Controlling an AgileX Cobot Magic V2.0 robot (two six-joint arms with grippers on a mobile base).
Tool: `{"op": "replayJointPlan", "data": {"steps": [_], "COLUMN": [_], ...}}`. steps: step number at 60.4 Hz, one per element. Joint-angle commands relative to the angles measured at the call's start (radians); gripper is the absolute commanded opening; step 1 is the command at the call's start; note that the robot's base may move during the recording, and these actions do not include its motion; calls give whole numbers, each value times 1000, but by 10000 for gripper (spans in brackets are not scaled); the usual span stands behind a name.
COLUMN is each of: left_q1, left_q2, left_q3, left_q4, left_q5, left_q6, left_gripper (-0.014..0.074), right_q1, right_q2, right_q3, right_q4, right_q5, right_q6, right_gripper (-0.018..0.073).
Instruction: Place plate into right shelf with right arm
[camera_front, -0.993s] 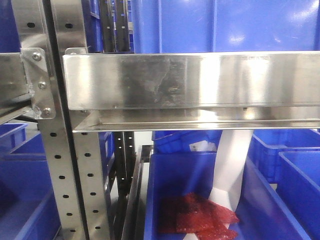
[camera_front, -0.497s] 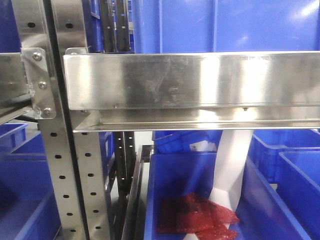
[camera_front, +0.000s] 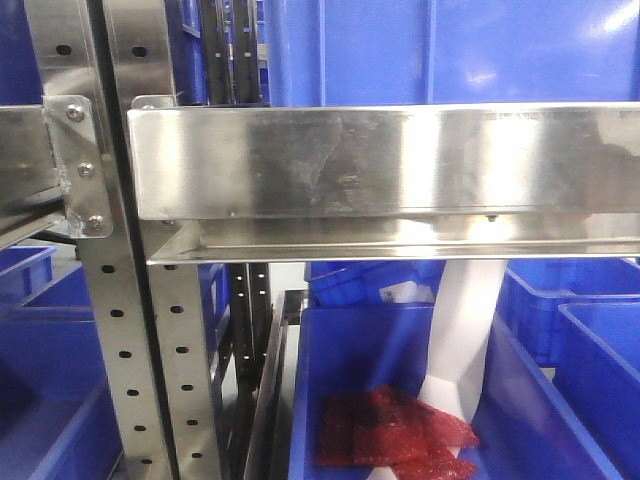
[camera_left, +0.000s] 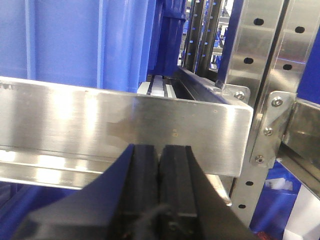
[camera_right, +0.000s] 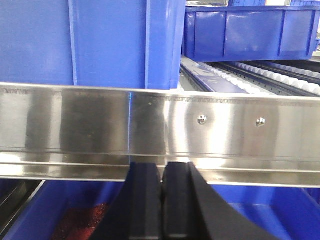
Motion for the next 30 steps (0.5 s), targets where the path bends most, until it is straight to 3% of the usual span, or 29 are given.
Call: {"op": "replayJointPlan", "data": {"steps": [1, 30], "left_q1": [0, 0], "left_q2": [-8, -8], "left_q3": [7, 7], "left_q4": [0, 0], "left_q5": [-89, -89], "left_q6": [-6, -6], "left_gripper": [-47, -47], "right_q1": [-6, -6], "right_q2": [-13, -13], "right_q3": [-5, -5], "right_q4": [0, 0], "right_q5": [-93, -93], "right_q6": [2, 2], "right_gripper": [54, 54]}}
